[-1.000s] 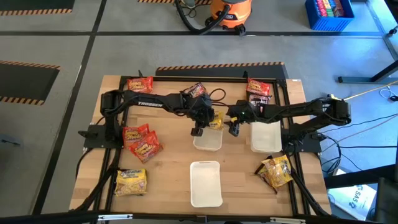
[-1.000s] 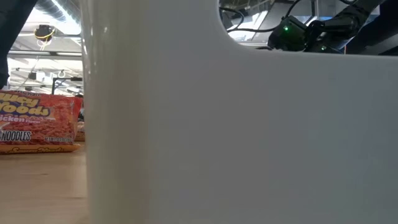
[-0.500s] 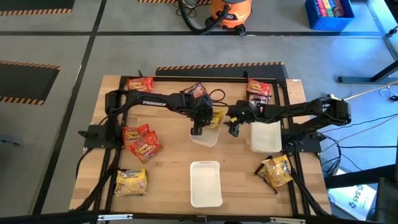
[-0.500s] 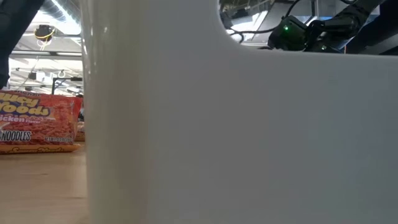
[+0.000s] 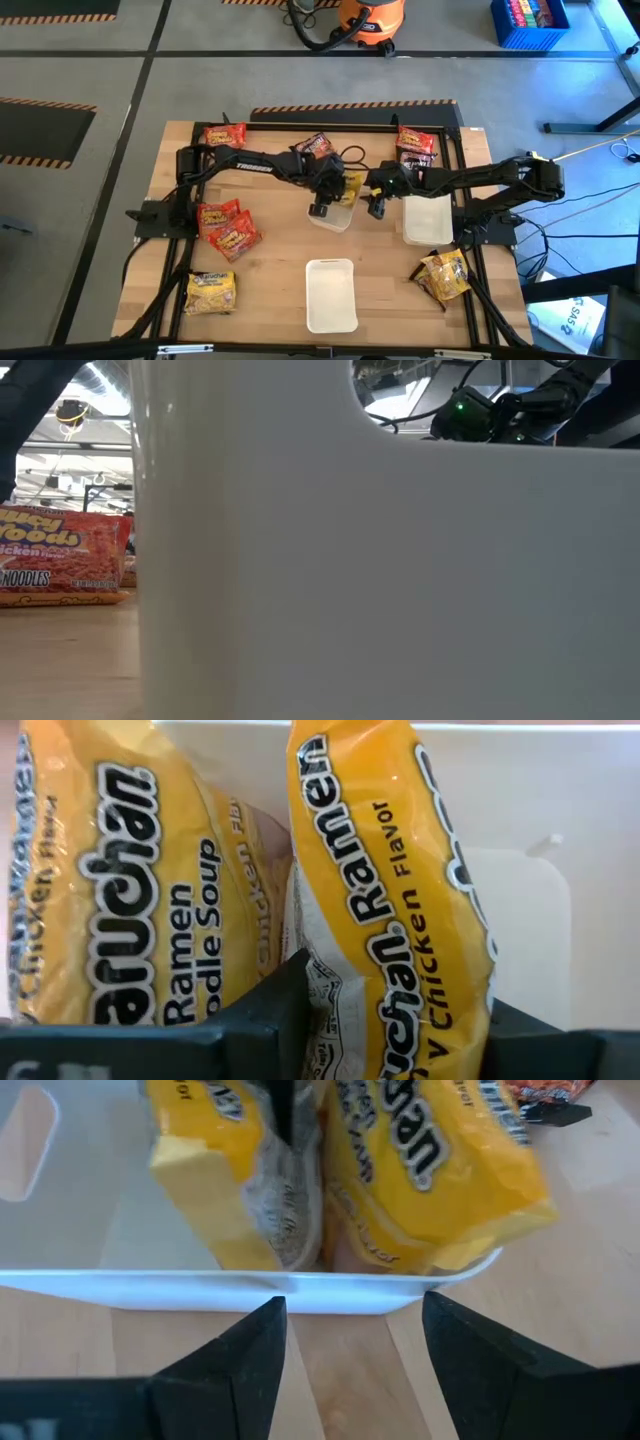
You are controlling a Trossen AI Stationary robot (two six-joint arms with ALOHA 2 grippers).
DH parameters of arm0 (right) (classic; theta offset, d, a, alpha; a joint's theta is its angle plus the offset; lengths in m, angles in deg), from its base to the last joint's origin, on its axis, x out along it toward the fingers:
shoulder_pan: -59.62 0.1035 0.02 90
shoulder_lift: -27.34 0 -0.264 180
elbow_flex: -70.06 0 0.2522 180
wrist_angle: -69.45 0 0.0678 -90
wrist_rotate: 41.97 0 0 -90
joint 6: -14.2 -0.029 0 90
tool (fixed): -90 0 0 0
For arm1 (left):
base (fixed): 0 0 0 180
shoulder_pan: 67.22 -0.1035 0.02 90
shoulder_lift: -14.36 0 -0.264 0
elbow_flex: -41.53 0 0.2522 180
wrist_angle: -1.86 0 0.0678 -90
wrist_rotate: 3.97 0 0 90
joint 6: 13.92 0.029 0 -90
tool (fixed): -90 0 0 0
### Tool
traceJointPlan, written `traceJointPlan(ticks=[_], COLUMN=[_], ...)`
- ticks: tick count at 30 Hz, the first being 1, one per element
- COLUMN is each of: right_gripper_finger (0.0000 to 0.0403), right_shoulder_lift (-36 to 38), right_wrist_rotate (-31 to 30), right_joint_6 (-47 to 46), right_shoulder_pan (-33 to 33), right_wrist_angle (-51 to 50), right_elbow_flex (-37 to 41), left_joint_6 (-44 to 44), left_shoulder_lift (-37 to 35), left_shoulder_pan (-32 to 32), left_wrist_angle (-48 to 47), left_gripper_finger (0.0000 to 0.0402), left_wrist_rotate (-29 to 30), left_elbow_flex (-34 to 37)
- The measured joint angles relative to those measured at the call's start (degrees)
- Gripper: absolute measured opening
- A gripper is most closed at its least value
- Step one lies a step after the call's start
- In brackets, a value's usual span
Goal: Sort Maruchan noodles
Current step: Put the top yellow noodle pack in the top left white bin
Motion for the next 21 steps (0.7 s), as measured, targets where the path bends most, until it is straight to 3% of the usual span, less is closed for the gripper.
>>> traceJointPlan(ticks=[8,13,21], right_gripper_finger=[0.0214,0.0214,0.0214], right_shoulder_lift=[0.0,0.0,-0.02], right_wrist_rotate=[0.5,0.5,0.5], right_joint_6=[0.0,0.0,0.0], right_shoulder_pan=[0.0,0.0,0.0], right_wrist_angle=[0.07,0.1,0.02], right_elbow_flex=[0.0,0.0,0.0], left_joint_6=[1.02,0.92,0.39], left_shoulder_lift=[-0.02,-0.59,-0.59], left_shoulder_pan=[-0.41,-0.45,-0.28], left_wrist_angle=[0.18,0.74,0.64], left_gripper_finger=[0.0183,0.0188,0.0188], left_wrist_rotate=[2.17,6.19,7.27], left_elbow_flex=[0.0,0.0,0.0])
